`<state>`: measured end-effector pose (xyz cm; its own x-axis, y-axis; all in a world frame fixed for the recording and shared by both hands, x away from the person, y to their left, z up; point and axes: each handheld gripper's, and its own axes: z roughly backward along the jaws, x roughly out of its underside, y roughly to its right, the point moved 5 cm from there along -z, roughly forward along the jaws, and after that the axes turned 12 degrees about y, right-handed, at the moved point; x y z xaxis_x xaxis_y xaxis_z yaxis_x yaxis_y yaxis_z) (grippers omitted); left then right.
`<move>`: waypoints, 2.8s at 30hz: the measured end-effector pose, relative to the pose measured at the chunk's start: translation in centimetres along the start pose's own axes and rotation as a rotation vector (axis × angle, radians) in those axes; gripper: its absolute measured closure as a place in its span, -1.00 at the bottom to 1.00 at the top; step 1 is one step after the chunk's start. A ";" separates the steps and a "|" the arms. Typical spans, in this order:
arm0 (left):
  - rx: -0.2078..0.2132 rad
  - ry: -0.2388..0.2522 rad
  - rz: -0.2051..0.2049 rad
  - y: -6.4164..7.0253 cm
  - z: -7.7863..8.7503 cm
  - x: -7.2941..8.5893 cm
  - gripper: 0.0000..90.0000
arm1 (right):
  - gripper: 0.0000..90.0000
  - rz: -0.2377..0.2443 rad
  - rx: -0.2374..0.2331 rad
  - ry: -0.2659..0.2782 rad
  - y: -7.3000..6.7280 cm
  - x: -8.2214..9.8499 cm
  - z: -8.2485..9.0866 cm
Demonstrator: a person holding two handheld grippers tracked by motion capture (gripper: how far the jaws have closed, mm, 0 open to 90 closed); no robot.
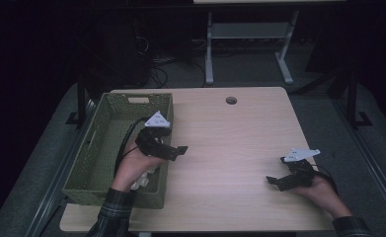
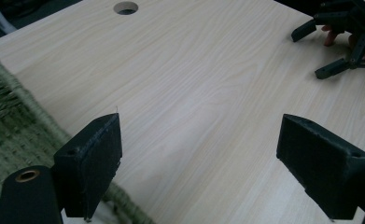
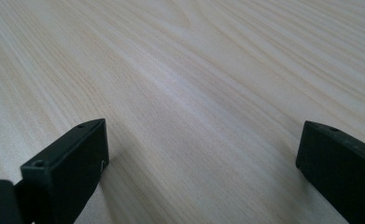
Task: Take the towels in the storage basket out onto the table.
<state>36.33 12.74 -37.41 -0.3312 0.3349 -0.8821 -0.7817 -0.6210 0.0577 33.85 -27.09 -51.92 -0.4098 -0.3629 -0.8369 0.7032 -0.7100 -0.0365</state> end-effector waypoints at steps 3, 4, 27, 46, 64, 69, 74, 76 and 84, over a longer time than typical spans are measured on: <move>-0.003 0.003 -0.003 -0.5 0.6 0.1 -0.70 | -0.96 0.000 0.000 0.000 0.0 0.0 0.0; -0.005 -0.002 -0.006 -0.7 0.8 0.2 -0.69 | -0.96 0.000 0.000 0.000 0.0 0.0 0.0; -0.101 -0.018 0.036 -4.3 5.1 2.3 -0.69 | -0.96 0.001 0.000 0.000 0.0 0.0 0.0; -0.162 -0.141 0.082 -7.1 5.3 6.1 -0.69 | -0.96 0.002 0.000 -0.001 0.0 0.0 0.0; -0.186 -0.342 0.101 -7.8 2.5 10.2 -0.69 | -0.96 0.001 0.000 -0.001 0.0 0.0 0.0; -0.187 -0.387 0.095 -7.8 2.1 10.9 -0.69 | -0.96 0.001 0.000 -0.001 0.0 0.0 0.0; -0.172 -0.404 0.118 -7.8 1.8 11.3 -0.70 | -0.96 0.001 0.000 -0.001 0.0 0.0 0.0; -0.173 -0.411 0.125 -7.8 1.7 11.5 -0.70 | -0.96 0.001 0.000 -0.001 0.0 0.0 0.0; -0.184 -0.493 0.126 -7.6 1.0 12.5 -0.69 | -0.96 0.001 0.000 0.000 0.0 0.0 0.0</move>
<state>37.62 22.40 -48.36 -0.6600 0.5148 -0.5472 -0.6288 -0.7771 0.0273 33.85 -27.10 -51.93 -0.4091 -0.3642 -0.8367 0.7037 -0.7097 -0.0351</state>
